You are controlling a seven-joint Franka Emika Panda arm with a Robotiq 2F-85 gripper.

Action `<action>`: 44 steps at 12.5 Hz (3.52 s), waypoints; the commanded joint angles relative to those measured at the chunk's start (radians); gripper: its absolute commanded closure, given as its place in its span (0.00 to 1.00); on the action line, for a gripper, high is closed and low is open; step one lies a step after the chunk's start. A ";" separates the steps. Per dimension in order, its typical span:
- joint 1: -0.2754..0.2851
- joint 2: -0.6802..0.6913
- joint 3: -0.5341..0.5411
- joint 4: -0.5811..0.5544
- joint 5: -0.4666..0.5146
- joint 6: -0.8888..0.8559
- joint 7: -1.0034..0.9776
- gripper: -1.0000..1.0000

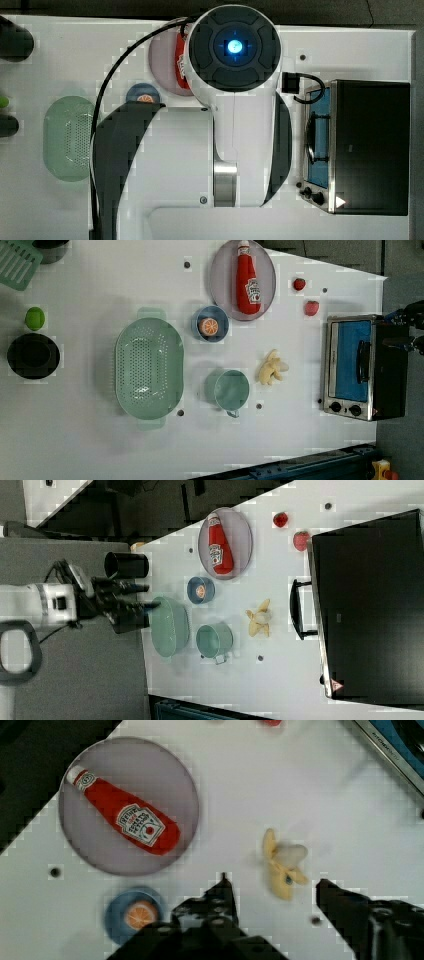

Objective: Pick banana from table and place on oven.

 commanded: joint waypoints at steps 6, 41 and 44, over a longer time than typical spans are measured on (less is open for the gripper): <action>-0.028 -0.390 -0.032 -0.276 -0.020 -0.098 0.004 0.00; -0.028 0.233 -0.025 -0.656 -0.019 0.987 0.005 0.73; -0.027 0.013 -0.020 -0.610 -0.019 0.685 0.005 0.73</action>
